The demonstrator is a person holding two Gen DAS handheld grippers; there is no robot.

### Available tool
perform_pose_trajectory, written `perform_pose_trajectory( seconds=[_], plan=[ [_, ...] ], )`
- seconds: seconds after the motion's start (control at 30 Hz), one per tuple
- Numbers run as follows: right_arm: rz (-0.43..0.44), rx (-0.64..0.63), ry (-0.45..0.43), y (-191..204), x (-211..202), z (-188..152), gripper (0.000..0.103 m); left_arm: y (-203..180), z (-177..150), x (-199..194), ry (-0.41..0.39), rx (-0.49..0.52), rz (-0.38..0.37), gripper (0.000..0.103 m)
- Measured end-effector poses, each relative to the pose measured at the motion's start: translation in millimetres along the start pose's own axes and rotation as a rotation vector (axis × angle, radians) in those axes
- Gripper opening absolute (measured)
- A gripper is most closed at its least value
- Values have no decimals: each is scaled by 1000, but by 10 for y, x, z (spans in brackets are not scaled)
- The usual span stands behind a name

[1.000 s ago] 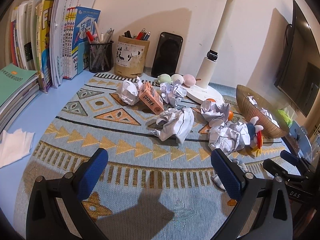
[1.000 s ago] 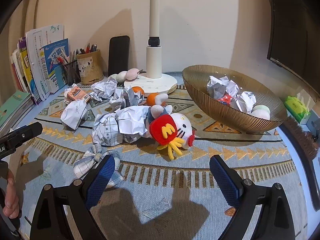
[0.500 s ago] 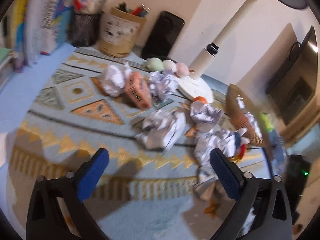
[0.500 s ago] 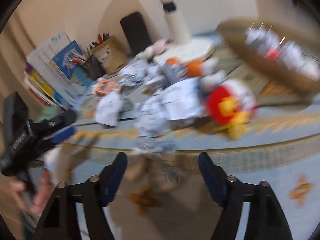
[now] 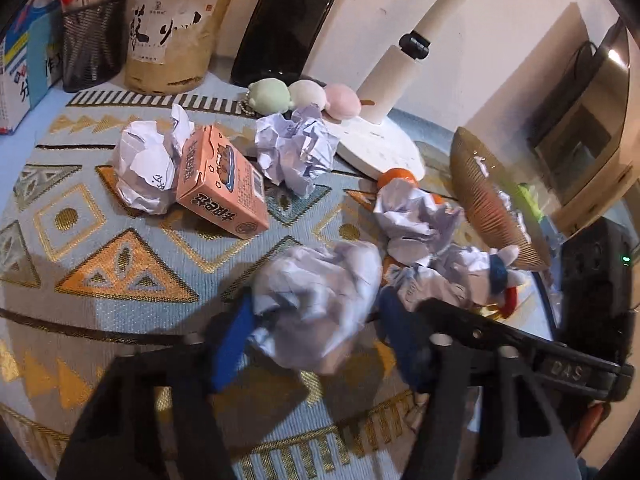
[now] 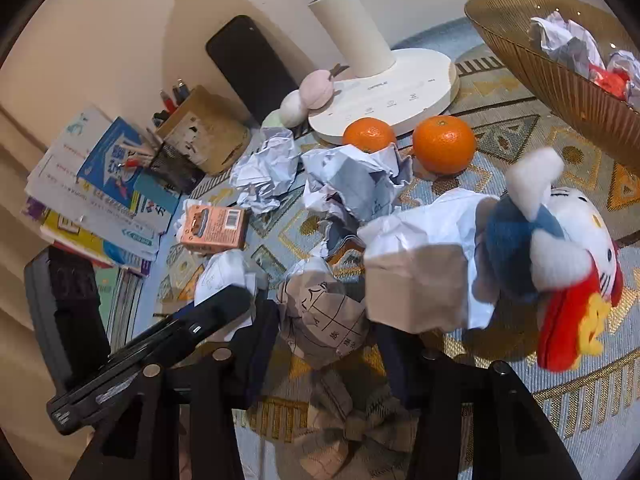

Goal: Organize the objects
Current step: 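Grasp a crumpled paper ball with the left tool while the right tool reaches toward another, then grasp a white paper ball with the right tool while the left tool holds its paper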

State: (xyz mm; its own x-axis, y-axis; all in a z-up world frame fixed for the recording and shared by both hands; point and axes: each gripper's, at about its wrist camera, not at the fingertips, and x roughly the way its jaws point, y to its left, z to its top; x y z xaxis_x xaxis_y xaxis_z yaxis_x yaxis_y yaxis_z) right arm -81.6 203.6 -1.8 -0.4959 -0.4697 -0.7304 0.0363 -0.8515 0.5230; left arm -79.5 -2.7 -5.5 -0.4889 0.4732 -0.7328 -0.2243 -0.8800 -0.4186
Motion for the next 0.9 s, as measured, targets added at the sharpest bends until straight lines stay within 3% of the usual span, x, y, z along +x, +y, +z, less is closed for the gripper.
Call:
perform_pose_trajectory(
  seconds=[0.13,0.27,0.33,0.4,0.5,0.6,0.67,0.73,0.77,0.8,0.9],
  plan=[
    [125,29,42,-59,-118,-95,43,-62,-86,-76,-26,16,-10,47],
    [333,113,88,-153,-286,-241,43,-172,-232,-340,-79,21,-19,47],
    [412,145,68,-222,-480,-328,43,-239,-323,-485,-105,20,-42,47],
    [376,135,11,-295,-750,-412,43,-308,-414,-566,-130,20,-54,47],
    [175,96,-83,-484,-1165,-550,44,-410,-622,-585,-154,14,-64,47],
    [28,111,-78,-737,-1306,-646,45,-456,-795,-502,-152,-9,-87,47],
    [17,139,-70,-856,-1308,-678,46,-484,-807,-484,-150,2,-62,47],
    [-28,121,-90,-891,-1344,-722,54,-509,-827,-510,-182,38,-37,47],
    [-60,104,-96,-882,-1364,-740,65,-514,-832,-495,-175,41,-35,47],
    [-91,82,-101,-867,-1379,-759,69,-521,-832,-481,-165,45,-35,47],
    [-156,-14,-85,-828,-1383,-822,70,-576,-864,-497,-172,75,-27,49]
  ],
)
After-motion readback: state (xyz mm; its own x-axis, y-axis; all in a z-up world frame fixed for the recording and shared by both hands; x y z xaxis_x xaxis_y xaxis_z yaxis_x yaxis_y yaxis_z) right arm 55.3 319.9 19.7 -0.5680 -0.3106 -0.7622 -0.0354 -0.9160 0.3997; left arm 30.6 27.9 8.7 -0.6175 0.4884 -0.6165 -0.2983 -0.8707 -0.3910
